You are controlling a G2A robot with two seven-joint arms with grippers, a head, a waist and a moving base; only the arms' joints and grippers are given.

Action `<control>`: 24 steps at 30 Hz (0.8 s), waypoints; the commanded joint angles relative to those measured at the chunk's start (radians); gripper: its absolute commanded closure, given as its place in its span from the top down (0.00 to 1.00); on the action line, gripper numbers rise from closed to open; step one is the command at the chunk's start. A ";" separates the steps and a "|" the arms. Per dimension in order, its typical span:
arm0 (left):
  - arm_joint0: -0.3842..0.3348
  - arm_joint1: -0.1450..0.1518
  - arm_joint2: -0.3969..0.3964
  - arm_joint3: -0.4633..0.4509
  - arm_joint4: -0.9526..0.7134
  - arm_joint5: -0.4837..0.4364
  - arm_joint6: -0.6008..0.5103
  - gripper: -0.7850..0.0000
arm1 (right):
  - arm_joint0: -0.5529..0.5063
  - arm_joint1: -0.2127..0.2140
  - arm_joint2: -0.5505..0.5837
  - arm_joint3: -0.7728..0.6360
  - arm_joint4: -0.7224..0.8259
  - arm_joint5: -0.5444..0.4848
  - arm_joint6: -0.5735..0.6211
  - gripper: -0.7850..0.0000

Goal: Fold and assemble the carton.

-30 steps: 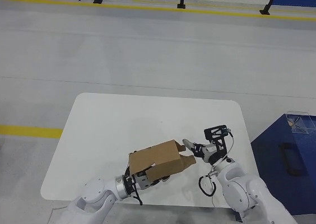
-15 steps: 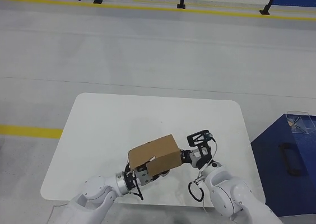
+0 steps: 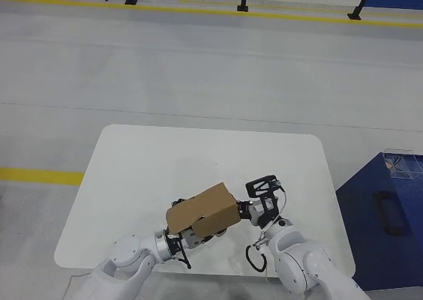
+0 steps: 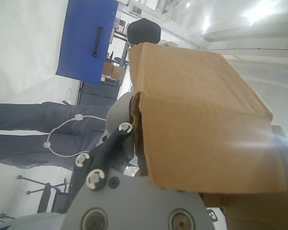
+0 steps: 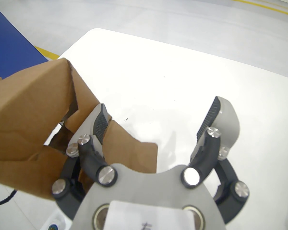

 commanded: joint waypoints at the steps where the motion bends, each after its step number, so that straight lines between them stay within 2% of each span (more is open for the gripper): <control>1: -0.002 -0.001 0.000 -0.001 0.004 0.003 -0.002 0.00 | -0.006 -0.001 0.012 0.002 0.018 -0.010 0.001 1.00; 5: -0.007 -0.002 0.000 -0.001 0.005 0.013 -0.002 0.00 | -0.010 -0.005 0.024 0.013 0.032 -0.028 -0.007 1.00; 10: -0.013 -0.005 0.001 0.006 -0.006 0.023 -0.010 0.00 | -0.033 -0.006 0.092 -0.001 0.132 -0.063 -0.011 1.00; 17: -0.029 -0.005 -0.016 0.019 -0.037 0.049 -0.056 0.00 | -0.102 0.011 0.279 0.008 0.295 -0.155 0.086 1.00; 20: -0.033 -0.005 -0.028 0.022 -0.066 0.058 -0.079 0.00 | -0.136 0.019 0.354 0.036 0.389 -0.217 0.168 1.00; 22: -0.039 -0.005 -0.031 0.029 -0.106 0.086 -0.116 0.00 | -0.146 0.023 0.384 0.068 0.451 -0.261 0.221 1.00; 24: -0.048 -0.006 -0.032 0.042 -0.135 0.116 -0.146 0.00 | -0.146 0.026 0.379 0.092 0.442 -0.296 0.264 1.00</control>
